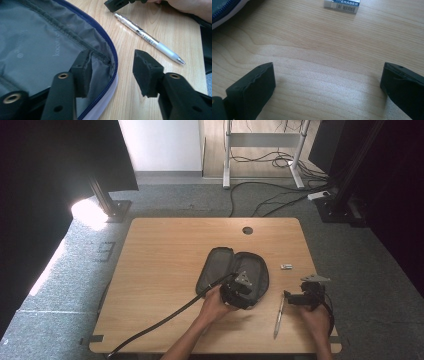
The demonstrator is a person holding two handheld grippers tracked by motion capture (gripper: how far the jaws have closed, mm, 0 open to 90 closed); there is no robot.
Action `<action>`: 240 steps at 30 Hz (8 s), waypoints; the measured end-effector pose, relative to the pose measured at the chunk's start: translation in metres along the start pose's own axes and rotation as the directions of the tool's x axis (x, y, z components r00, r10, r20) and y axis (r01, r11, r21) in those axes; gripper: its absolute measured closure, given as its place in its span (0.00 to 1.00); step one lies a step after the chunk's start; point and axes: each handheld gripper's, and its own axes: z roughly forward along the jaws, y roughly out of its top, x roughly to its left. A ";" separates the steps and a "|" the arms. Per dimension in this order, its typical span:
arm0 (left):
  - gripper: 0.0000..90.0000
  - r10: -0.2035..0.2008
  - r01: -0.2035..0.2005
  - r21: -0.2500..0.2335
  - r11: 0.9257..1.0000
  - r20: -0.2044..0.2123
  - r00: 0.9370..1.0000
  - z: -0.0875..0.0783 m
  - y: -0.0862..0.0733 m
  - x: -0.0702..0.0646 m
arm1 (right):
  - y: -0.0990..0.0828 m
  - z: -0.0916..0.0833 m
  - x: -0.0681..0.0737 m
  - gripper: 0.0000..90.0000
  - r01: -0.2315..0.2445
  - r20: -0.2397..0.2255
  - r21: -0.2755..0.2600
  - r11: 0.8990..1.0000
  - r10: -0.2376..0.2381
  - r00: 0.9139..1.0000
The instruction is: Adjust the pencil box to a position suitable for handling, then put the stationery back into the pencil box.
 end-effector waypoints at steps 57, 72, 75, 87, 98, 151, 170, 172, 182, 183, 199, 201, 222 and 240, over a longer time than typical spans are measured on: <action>0.00 -0.150 0.123 -0.134 0.983 -0.222 0.963 -0.115 -0.083 0.027 | 0.000 0.000 0.000 0.00 0.000 0.001 0.000 1.000 0.000 1.000; 0.00 -0.205 0.166 -0.151 0.975 -0.293 0.934 -0.132 -0.122 0.036 | 0.000 0.000 0.000 0.00 0.000 0.001 0.000 1.000 0.000 1.000; 0.00 -0.216 0.177 -0.152 0.972 -0.306 0.927 -0.132 -0.130 0.038 | 0.000 0.000 0.000 0.00 0.000 0.001 0.000 1.000 0.000 1.000; 0.00 -0.228 0.206 -0.099 0.973 -0.362 0.904 -0.123 -0.165 0.046 | 0.000 0.000 0.000 0.00 0.000 0.001 0.000 1.000 0.000 1.000; 0.00 -0.247 0.250 -0.045 0.967 -0.398 0.884 -0.108 -0.178 0.054 | 0.000 0.000 0.000 0.00 -0.001 0.001 0.001 1.000 0.001 1.000; 0.00 -0.268 0.270 -0.055 0.961 -0.415 0.869 -0.108 -0.177 0.055 | 0.039 -0.008 0.008 0.10 0.023 -0.039 -0.027 0.999 -0.024 0.999; 0.00 -0.268 0.270 -0.056 0.961 -0.416 0.869 -0.108 -0.177 0.055 | 0.057 0.010 0.002 0.19 0.028 -0.031 -0.006 1.000 -0.028 0.999; 0.00 -0.268 0.270 -0.055 0.961 -0.416 0.869 -0.108 -0.177 0.055 | 0.060 0.011 0.000 0.22 0.026 -0.025 -0.011 1.000 -0.026 0.999; 0.00 -0.265 0.267 -0.054 0.962 -0.415 0.870 -0.108 -0.177 0.056 | 0.071 0.024 -0.008 0.31 0.010 -0.009 -0.002 1.000 -0.010 1.000; 0.00 -0.265 0.268 -0.054 0.962 -0.416 0.870 -0.108 -0.177 0.056 | 0.071 0.025 -0.009 0.32 0.010 -0.009 -0.001 1.000 -0.010 1.000; 0.00 -0.265 0.268 -0.054 0.962 -0.416 0.870 -0.108 -0.177 0.056 | 0.079 0.049 -0.018 0.41 -0.024 0.005 0.026 0.999 0.024 1.000; 0.00 -0.265 0.267 -0.054 0.962 -0.415 0.870 -0.108 -0.177 0.056 | 0.079 0.051 -0.019 0.42 -0.028 0.002 0.026 0.999 0.028 1.000; 0.00 -0.265 0.268 -0.054 0.962 -0.415 0.870 -0.108 -0.177 0.056 | 0.078 0.062 -0.017 0.50 -0.046 0.039 0.014 0.999 0.045 0.998; 0.00 -0.265 0.267 -0.054 0.962 -0.415 0.870 -0.108 -0.177 0.056 | 0.080 0.037 -0.017 0.51 -0.039 -0.004 -0.014 0.999 0.039 0.999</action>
